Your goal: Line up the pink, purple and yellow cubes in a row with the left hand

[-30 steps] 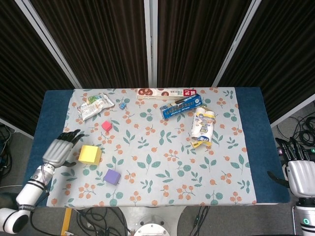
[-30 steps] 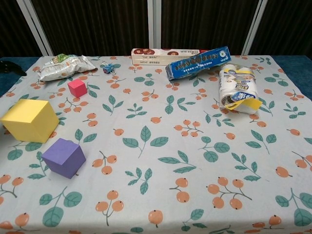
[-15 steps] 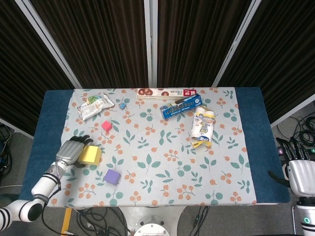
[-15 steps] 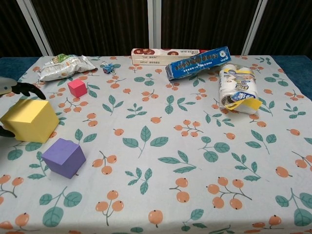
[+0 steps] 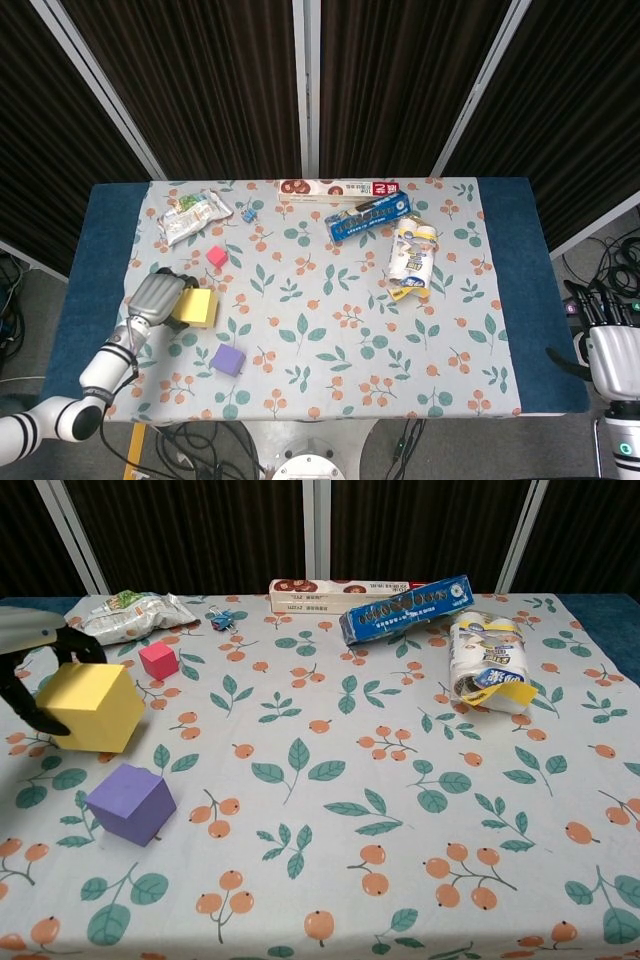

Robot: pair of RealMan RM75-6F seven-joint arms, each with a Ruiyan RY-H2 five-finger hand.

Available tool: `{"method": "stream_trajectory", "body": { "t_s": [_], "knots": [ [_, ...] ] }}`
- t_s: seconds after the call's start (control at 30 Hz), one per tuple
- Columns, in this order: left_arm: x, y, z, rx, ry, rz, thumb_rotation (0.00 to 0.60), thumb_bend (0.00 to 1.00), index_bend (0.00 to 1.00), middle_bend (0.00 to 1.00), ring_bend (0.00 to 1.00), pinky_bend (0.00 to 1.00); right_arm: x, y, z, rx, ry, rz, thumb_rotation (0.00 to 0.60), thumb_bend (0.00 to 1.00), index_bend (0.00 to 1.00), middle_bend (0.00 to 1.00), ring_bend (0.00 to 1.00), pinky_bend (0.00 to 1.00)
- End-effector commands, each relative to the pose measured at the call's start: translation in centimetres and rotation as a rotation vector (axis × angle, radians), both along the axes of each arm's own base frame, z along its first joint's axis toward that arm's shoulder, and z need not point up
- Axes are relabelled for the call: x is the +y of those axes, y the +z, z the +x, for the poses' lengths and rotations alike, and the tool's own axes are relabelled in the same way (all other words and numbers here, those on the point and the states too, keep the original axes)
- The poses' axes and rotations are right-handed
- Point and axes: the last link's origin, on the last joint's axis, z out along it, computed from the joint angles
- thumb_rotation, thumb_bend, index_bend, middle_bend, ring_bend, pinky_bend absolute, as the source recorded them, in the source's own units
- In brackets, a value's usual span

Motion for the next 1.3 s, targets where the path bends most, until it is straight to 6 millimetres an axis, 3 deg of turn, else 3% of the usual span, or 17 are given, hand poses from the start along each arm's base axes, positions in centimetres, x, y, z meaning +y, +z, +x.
{"method": "stream_trajectory", "body": {
  "t_s": [0.03, 0.27, 0.5, 1.03, 1.1, 1.17, 1.3],
  "knots": [
    [1.0, -0.2, 2.1, -0.024, -0.024, -0.005, 0.600, 0.10, 0.47, 0.53, 0.44, 0.25, 0.0, 0.1, 0.0, 0.001, 0.000, -0.002, 0.600, 0.00, 0.08, 0.15, 0.02, 0.14],
    [2.9, -2.5, 6.8, -0.083, -0.053, -0.024, 0.600, 0.10, 0.47, 0.53, 0.44, 0.25, 0.2, 0.4, -0.3, 0.007, -0.009, -0.008, 0.600, 0.00, 0.08, 0.15, 0.02, 0.14],
    [4.0, -5.2, 10.3, -0.075, -0.068, -0.048, 0.600, 0.10, 0.47, 0.53, 0.44, 0.25, 0.3, 0.6, -0.5, 0.006, -0.017, -0.010, 0.600, 0.00, 0.08, 0.15, 0.02, 0.14],
    [4.7, -8.6, 13.8, -0.012, -0.009, -0.081, 0.600, 0.09, 0.42, 0.51, 0.44, 0.25, 0.4, 1.0, -1.1, -0.001, -0.028, -0.018, 0.600, 0.00, 0.08, 0.15, 0.02, 0.14],
    [4.5, -8.7, 14.1, -0.006, -0.001, -0.089, 0.600, 0.09, 0.35, 0.47, 0.44, 0.25, 0.4, 1.1, -1.1, -0.002, -0.029, -0.019, 0.600, 0.00, 0.08, 0.15, 0.02, 0.14],
    [4.3, -8.7, 14.2, -0.002, 0.011, -0.100, 0.600, 0.07, 0.26, 0.37, 0.41, 0.24, 0.4, 1.1, -1.2, -0.003, -0.030, -0.020, 0.600, 0.00, 0.08, 0.15, 0.02, 0.14],
    [4.1, -8.5, 14.6, -0.002, 0.028, -0.119, 0.600, 0.06, 0.17, 0.17, 0.26, 0.24, 0.4, 1.2, -1.2, -0.006, -0.029, -0.024, 0.600, 0.00, 0.08, 0.15, 0.02, 0.14]
  ]
}}
